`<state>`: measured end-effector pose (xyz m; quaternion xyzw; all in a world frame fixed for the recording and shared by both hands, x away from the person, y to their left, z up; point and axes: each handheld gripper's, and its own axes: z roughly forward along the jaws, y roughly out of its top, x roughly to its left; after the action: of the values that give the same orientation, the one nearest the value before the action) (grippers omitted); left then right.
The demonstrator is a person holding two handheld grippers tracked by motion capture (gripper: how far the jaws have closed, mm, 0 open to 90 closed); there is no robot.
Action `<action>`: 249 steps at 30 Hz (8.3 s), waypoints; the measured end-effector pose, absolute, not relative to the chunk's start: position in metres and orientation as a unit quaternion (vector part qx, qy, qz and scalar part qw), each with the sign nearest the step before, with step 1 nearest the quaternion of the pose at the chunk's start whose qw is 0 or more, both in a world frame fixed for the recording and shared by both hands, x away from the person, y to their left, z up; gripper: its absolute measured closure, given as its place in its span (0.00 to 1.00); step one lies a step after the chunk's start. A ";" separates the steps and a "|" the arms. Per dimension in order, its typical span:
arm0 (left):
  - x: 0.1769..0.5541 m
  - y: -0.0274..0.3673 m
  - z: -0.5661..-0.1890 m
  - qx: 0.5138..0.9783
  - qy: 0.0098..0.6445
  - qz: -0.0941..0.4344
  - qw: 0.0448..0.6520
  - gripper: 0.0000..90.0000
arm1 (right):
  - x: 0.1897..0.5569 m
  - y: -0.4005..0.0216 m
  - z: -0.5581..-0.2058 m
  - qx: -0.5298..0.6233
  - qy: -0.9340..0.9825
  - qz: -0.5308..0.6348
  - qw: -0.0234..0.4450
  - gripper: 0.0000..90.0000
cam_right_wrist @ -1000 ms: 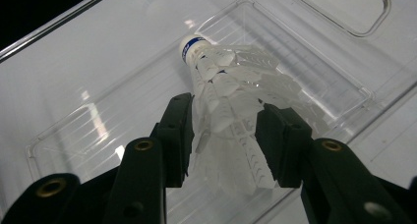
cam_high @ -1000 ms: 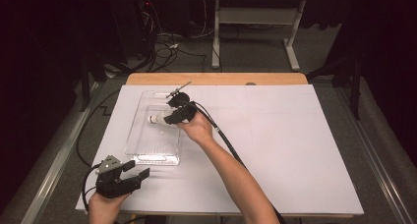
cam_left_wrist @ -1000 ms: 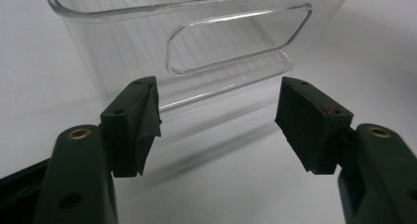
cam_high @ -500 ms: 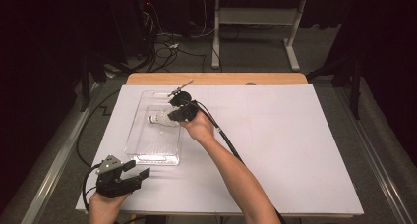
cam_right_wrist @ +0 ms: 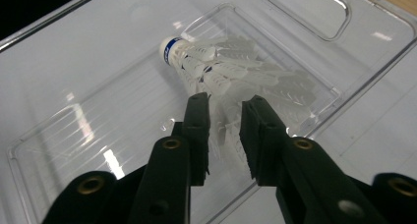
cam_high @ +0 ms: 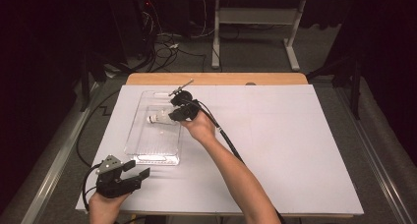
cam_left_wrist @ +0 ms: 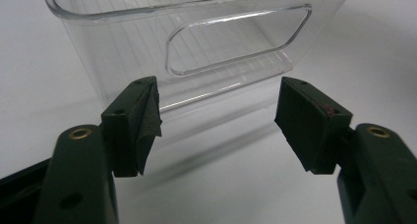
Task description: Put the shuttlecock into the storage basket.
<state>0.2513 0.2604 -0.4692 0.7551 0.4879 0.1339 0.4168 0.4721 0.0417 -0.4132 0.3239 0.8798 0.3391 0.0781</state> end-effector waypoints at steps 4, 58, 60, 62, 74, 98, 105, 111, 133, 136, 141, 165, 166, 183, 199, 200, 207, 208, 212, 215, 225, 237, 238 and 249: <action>0.251 0.260 -0.469 0.756 0.487 0.133 0.417 0.38 | 0.470 0.040 -0.410 0.321 0.879 0.342 0.082 0.78; 0.252 0.261 -0.470 0.753 0.491 0.134 0.417 0.38 | 0.459 -0.007 -0.400 0.344 0.852 0.384 0.092 0.64; 0.252 0.260 -0.470 0.753 0.491 0.134 0.417 0.38 | 0.459 -0.009 -0.400 0.344 0.851 0.386 0.092 0.64; 0.252 0.260 -0.470 0.753 0.491 0.134 0.417 0.38 | 0.459 -0.011 -0.400 0.344 0.851 0.387 0.092 0.63; 0.253 0.262 -0.470 0.753 0.492 0.132 0.417 0.38 | 0.457 -0.021 -0.401 0.350 0.846 0.393 0.089 0.61; 0.253 0.262 -0.470 0.752 0.493 0.132 0.417 0.38 | 0.453 -0.045 -0.402 0.362 0.838 0.397 0.095 0.59; 0.253 0.262 -0.470 0.752 0.493 0.132 0.418 0.38 | 0.452 -0.050 -0.402 0.366 0.835 0.399 0.099 0.59; 0.253 0.262 -0.470 0.752 0.493 0.132 0.417 0.38 | 0.451 -0.056 -0.403 0.370 0.834 0.397 0.100 0.59; 0.253 0.262 -0.470 0.751 0.494 0.132 0.418 0.38 | 0.447 -0.077 -0.404 0.377 0.832 0.392 0.105 0.58; 0.253 0.262 -0.470 0.750 0.495 0.132 0.418 0.38 | 0.447 -0.079 -0.405 0.380 0.831 0.394 0.105 0.58; 0.253 0.262 -0.470 0.750 0.495 0.132 0.418 0.37 | 0.446 -0.083 -0.407 0.382 0.829 0.394 0.105 0.58; 0.253 0.263 -0.470 0.749 0.496 0.129 0.419 0.37 | 0.441 -0.102 -0.417 0.395 0.824 0.392 0.103 0.58; 0.253 0.263 -0.470 0.749 0.497 0.129 0.420 0.37 | 0.440 -0.102 -0.417 0.394 0.824 0.393 0.103 0.58; 0.253 0.263 -0.470 0.748 0.496 0.130 0.420 0.37 | 0.435 -0.117 -0.420 0.401 0.821 0.393 0.104 0.58; 0.253 0.263 -0.470 0.748 0.496 0.130 0.421 0.37 | 0.429 -0.128 -0.422 0.403 0.818 0.395 0.110 0.57; 0.253 0.263 -0.470 0.748 0.497 0.130 0.421 0.37 | 0.429 -0.129 -0.422 0.403 0.819 0.394 0.110 0.57; 0.253 0.263 -0.470 0.748 0.497 0.130 0.421 0.37 | 0.427 -0.134 -0.423 0.405 0.817 0.395 0.111 0.57; 0.253 0.263 -0.470 0.748 0.497 0.130 0.421 0.37 | 0.427 -0.134 -0.423 0.407 0.817 0.395 0.110 0.57; 0.253 0.263 -0.470 0.748 0.497 0.130 0.421 0.37 | 0.426 -0.134 -0.423 0.405 0.818 0.392 0.113 0.57; 0.252 0.264 -0.470 0.747 0.497 0.130 0.421 0.37 | 0.425 -0.134 -0.423 0.403 0.819 0.392 0.113 0.57; 0.252 0.264 -0.470 0.748 0.496 0.130 0.421 0.37 | 0.422 -0.140 -0.423 0.406 0.818 0.391 0.116 0.57; 0.253 0.264 -0.470 0.748 0.497 0.130 0.421 0.37 | 0.421 -0.146 -0.422 0.410 0.816 0.390 0.120 0.56; 0.252 0.264 -0.470 0.748 0.497 0.130 0.421 0.37 | 0.421 -0.146 -0.422 0.410 0.815 0.391 0.119 0.57; 0.253 0.263 -0.470 0.749 0.495 0.130 0.421 0.37 | 0.419 -0.155 -0.424 0.415 0.813 0.390 0.120 0.56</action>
<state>0.2525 0.2628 -0.4699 0.7487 0.4950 0.1301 0.4213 0.4189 -0.1552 -0.4241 0.4154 0.8129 0.3900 0.1205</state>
